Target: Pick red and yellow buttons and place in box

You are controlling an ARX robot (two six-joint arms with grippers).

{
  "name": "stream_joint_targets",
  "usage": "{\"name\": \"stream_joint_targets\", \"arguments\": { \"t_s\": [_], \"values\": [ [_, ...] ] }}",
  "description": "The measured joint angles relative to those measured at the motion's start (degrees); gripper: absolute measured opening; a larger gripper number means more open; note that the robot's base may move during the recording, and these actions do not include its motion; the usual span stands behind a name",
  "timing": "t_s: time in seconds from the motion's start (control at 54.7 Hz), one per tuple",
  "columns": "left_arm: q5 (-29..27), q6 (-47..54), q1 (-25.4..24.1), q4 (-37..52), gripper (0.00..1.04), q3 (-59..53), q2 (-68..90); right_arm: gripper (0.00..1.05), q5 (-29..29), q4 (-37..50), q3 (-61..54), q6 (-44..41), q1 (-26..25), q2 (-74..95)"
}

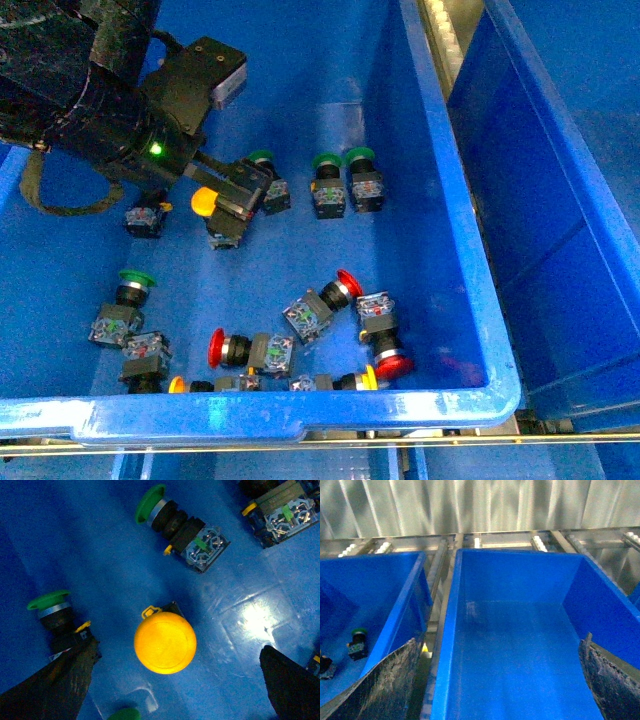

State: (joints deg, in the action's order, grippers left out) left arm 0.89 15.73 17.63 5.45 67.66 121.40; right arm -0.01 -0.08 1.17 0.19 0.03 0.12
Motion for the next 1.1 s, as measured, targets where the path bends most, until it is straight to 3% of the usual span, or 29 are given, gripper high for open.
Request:
{"name": "stream_joint_targets", "arguments": {
  "t_s": [0.549,1.098],
  "values": [
    [0.7,2.2,0.1,-0.3,0.97,3.7,3.5,0.98,0.0,0.0,0.0,0.0,0.0,0.0],
    [2.4,4.0,-0.8,2.4,0.97,-3.0,2.0,0.98,0.0,0.0,0.0,0.0,0.0,0.0]
  ]
}}
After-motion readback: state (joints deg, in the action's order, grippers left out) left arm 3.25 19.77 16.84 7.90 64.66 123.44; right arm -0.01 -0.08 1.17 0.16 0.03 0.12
